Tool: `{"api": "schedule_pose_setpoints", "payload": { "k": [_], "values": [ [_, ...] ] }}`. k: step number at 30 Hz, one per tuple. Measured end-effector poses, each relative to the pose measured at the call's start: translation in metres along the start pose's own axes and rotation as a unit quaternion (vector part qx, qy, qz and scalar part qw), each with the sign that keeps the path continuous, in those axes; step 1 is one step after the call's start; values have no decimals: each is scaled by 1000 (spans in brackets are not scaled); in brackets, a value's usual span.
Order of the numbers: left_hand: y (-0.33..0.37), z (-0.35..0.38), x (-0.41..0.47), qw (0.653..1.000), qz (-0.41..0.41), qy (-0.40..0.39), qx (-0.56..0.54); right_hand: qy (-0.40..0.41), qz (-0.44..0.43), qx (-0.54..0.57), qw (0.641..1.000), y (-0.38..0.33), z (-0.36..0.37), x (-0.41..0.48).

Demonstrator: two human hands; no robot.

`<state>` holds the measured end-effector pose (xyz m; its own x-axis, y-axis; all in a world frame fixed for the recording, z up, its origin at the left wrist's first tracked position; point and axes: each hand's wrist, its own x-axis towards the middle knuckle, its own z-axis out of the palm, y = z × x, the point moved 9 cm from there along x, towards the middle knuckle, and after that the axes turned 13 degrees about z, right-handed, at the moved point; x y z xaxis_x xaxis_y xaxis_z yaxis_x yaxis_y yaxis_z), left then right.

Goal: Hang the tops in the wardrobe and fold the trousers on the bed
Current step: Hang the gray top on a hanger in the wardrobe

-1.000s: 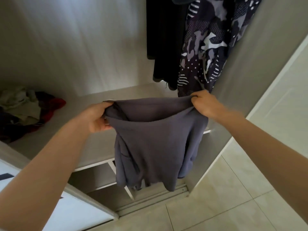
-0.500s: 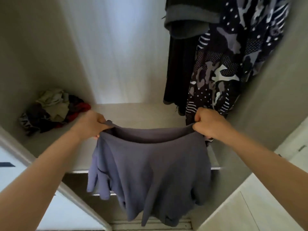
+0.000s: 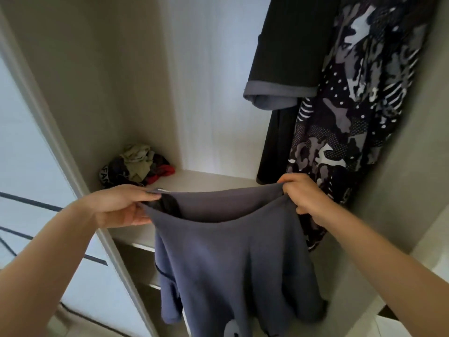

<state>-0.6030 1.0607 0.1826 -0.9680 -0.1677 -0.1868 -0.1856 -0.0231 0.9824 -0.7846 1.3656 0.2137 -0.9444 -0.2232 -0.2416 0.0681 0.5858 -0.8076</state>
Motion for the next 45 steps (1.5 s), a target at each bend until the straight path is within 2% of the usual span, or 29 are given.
{"api": "schedule_pose_setpoints", "payload": {
  "k": [2,4,6,9,14,17,22,26,30,34,38,41,45],
  "values": [
    [10,10,-16,991,2,-81,102,13,-3,27,1000,-8,-5,-2],
    [23,13,-26,981,28,-91,169,30,-16,19,999,-14,-7,-3],
    [35,11,-30,984,57,-35,165,38,-24,11,999,-20,-6,-5],
    [48,-1,-30,990,92,74,77,28,-21,10,999,-28,-4,-9],
    [75,-22,-34,965,155,205,-47,-47,2,-58,997,-35,14,-23],
    [97,-33,-34,952,190,241,12,-72,-30,-91,993,-52,24,-32],
    [152,-45,-33,921,252,287,69,-63,-87,-112,988,-100,32,-39],
    [200,-52,-24,908,295,275,110,-53,-128,-132,982,-146,37,-49],
    [243,-58,-13,901,330,261,106,12,-205,-130,970,-205,30,-66],
    [283,-64,0,892,361,252,97,67,-245,-127,959,-271,12,-71],
    [308,-66,26,885,383,222,146,143,-280,-131,940,-339,-25,-76],
    [322,-61,46,882,394,197,169,235,-307,-149,910,-386,-60,-89],
    [348,-49,68,875,415,154,197,373,-343,-187,842,-434,-108,-115]
  ]
}}
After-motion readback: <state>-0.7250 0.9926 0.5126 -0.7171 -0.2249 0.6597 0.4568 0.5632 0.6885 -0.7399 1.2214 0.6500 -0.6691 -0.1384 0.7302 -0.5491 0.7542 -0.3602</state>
